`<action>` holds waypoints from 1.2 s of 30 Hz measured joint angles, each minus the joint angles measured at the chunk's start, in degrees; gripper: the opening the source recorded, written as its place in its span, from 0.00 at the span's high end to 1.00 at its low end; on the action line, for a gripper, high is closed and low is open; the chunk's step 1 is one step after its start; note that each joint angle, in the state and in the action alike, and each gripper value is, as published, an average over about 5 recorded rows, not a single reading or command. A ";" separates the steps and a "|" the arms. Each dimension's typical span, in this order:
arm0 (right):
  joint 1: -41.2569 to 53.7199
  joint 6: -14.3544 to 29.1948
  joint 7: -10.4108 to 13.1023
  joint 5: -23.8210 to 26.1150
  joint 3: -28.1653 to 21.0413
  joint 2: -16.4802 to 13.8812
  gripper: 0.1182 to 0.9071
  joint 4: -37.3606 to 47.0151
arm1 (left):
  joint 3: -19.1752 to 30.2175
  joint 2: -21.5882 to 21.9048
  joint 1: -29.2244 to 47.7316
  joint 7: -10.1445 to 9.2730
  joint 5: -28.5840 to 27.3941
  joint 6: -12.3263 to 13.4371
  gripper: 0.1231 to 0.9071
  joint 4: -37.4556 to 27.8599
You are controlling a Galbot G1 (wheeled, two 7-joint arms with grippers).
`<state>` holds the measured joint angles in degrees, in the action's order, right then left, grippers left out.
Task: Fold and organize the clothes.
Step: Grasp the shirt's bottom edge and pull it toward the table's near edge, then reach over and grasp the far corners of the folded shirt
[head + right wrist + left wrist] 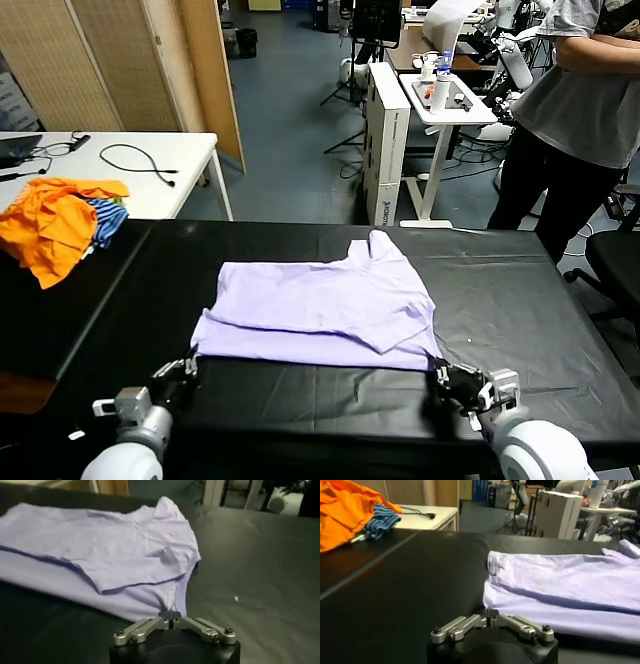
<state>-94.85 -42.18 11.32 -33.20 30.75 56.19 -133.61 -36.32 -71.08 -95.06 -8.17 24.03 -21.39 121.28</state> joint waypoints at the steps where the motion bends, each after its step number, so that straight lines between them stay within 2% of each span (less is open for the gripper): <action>1: -0.38 0.00 0.05 -0.01 0.14 0.04 0.97 -0.36 | -0.40 0.13 -0.97 0.02 -0.02 0.01 0.97 0.55; 4: -1.37 -0.02 -0.07 -0.03 0.63 0.01 0.94 -1.42 | -1.61 0.56 -3.77 0.05 -0.01 -0.02 0.97 1.95; 7: -2.44 -0.02 -0.24 -0.06 1.20 -0.18 0.79 -2.80 | -2.47 0.73 -5.98 0.07 0.12 -0.51 0.96 3.05; 9: -3.21 -0.02 -0.28 -0.13 1.54 -0.27 0.63 -3.86 | -2.73 0.69 -6.94 0.02 0.20 -1.25 0.89 3.64; 12: -4.35 -0.03 -0.34 -0.70 2.18 -0.26 0.39 -5.52 | -2.82 0.57 -7.93 -0.77 0.31 -2.70 0.72 4.58; 15: -4.67 -0.03 0.09 -2.37 3.27 -0.06 0.16 -7.20 | -3.08 0.73 -8.82 -1.95 0.55 -3.85 0.48 5.40; 17: -3.96 -0.03 0.49 -3.88 4.03 -0.12 0.06 -7.92 | -3.56 1.07 -9.33 -1.92 0.60 -4.63 0.26 5.87; 18: -3.33 -0.03 0.58 -4.64 4.28 -0.25 0.03 -8.06 | -3.89 1.26 -9.57 -1.49 0.55 -5.07 0.19 6.15; 20: -1.39 -0.03 0.36 -6.15 4.44 -0.74 0.01 -7.82 | -4.69 1.60 -9.94 -0.10 0.60 -5.99 0.08 6.98; 23: 3.57 -0.02 -0.23 -7.99 3.80 -1.69 0.00 -5.93 | -6.00 2.01 -9.66 0.92 2.03 -7.32 0.01 8.86; 28: 15.13 -0.02 -0.10 -11.15 0.74 -2.92 0.00 1.29 | -6.29 3.43 -4.74 -2.57 8.84 -10.87 0.00 10.47; 33: 27.10 -0.01 -0.20 -12.40 -4.43 -3.69 0.00 10.93 | -4.40 5.81 4.50 -6.49 17.38 -13.70 0.00 7.83; 36: 33.19 -0.01 0.27 -12.47 -7.91 -3.59 0.00 16.16 | -2.87 7.90 9.68 -7.45 22.50 -14.70 0.00 5.00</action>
<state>-61.67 -42.19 11.59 -45.68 22.83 52.60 -117.45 -39.19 -63.18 -85.39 -15.61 46.54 -36.09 126.28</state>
